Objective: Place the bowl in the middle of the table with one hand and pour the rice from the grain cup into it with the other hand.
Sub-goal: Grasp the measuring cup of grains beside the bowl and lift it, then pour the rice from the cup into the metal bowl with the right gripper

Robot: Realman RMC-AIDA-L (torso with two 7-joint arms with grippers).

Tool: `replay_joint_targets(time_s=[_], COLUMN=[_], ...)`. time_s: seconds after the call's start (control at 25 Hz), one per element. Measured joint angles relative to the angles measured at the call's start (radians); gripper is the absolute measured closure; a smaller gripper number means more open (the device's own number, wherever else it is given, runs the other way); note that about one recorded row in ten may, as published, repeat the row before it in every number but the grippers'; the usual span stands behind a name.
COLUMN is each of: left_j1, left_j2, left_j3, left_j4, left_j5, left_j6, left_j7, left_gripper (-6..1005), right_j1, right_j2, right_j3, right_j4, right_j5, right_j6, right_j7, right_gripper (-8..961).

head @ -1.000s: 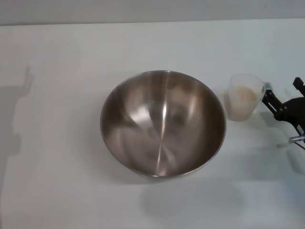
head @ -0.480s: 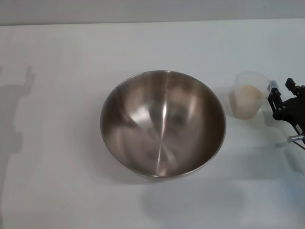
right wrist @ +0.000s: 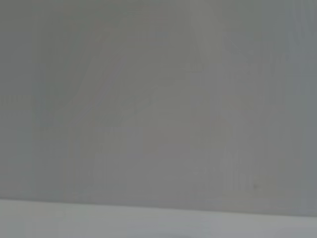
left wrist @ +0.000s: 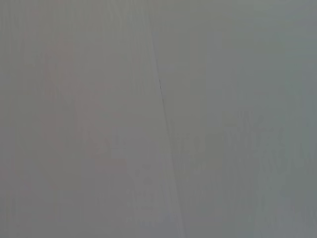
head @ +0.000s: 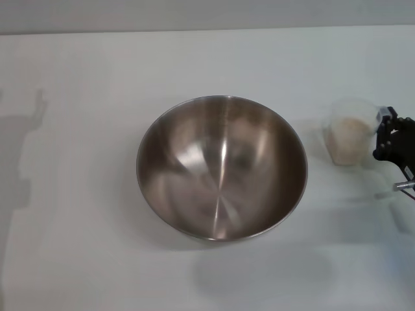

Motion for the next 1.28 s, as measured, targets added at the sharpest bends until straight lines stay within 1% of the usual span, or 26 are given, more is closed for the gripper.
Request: replay_joint_targets(time_s=[0.32, 0.52, 0.6, 0.64, 0.76, 0.8, 0.84, 0.92, 0.96, 1.0, 1.04, 1.12, 1.16, 1.2, 1.24, 1.28], left_j1=[-0.001, -0.001, 0.002, 0.002, 0.005, 0.008, 0.008, 0.011, 0.012, 0.014, 0.014, 0.015, 0.015, 0.015, 0.015, 0.015], left_j2=[0.000, -0.001, -0.002, -0.002, -0.003, -0.003, -0.003, -0.005, -0.005, -0.006, -0.006, -0.006, -0.006, -0.006, -0.006, -0.006], left_j3=[0.002, 0.007, 0.009, 0.009, 0.010, 0.010, 0.010, 0.010, 0.010, 0.010, 0.010, 0.009, 0.009, 0.009, 0.009, 0.009], left_j4=[0.009, 0.012, 0.012, 0.012, 0.012, 0.013, 0.013, 0.013, 0.012, 0.012, 0.012, 0.012, 0.012, 0.012, 0.012, 0.012], left_j5=[0.000, 0.000, 0.000, 0.000, 0.000, 0.000, 0.000, 0.000, 0.000, 0.000, 0.000, 0.000, 0.000, 0.000, 0.000, 0.000], left_j6=[0.000, 0.000, 0.000, 0.000, -0.006, -0.007, -0.007, -0.008, -0.008, -0.008, -0.008, -0.009, -0.009, -0.009, -0.009, -0.009], left_j7=[0.000, 0.000, 0.000, 0.000, 0.000, 0.000, 0.000, 0.000, 0.000, 0.000, 0.000, 0.000, 0.000, 0.000, 0.000, 0.000], left_gripper=[181, 181, 181, 181, 181, 181, 181, 181, 180, 180, 180, 180, 180, 180, 180, 180], right_j1=[-0.026, -0.040, -0.020, -0.020, 0.030, 0.059, 0.059, 0.085, 0.094, 0.102, 0.102, 0.102, 0.101, 0.095, 0.095, 0.093], right_j2=[0.001, 0.000, -0.001, -0.001, -0.003, -0.003, -0.003, -0.002, -0.001, 0.000, 0.000, 0.000, 0.000, 0.001, 0.001, 0.001], right_j3=[0.010, 0.006, -0.003, -0.003, -0.015, -0.024, -0.024, -0.030, -0.031, -0.031, -0.031, -0.031, -0.031, -0.031, -0.031, -0.031], right_j4=[0.000, 0.013, 0.025, 0.025, 0.029, 0.029, 0.029, 0.043, 0.059, 0.108, 0.108, 0.153, 0.178, 0.221, 0.221, 0.238], right_j5=[0.000, -0.002, -0.008, -0.008, -0.041, -0.081, -0.081, -0.124, -0.141, -0.174, -0.174, -0.197, -0.205, -0.208, -0.208, -0.208], right_j6=[-0.128, -0.314, -0.396, -0.396, -0.407, -0.398, -0.398, -0.373, -0.356, -0.313, -0.313, -0.281, -0.266, -0.248, -0.248, -0.242], right_j7=[-0.002, -0.072, -0.135, -0.135, -0.194, -0.243, -0.243, -0.330, -0.389, -0.519, -0.519, -0.659, -0.740, -0.868, -0.868, -0.926], right_gripper=[918, 931, 935, 935, 935, 934, 934, 934, 934, 934, 935, 935, 936, 936, 936, 936])
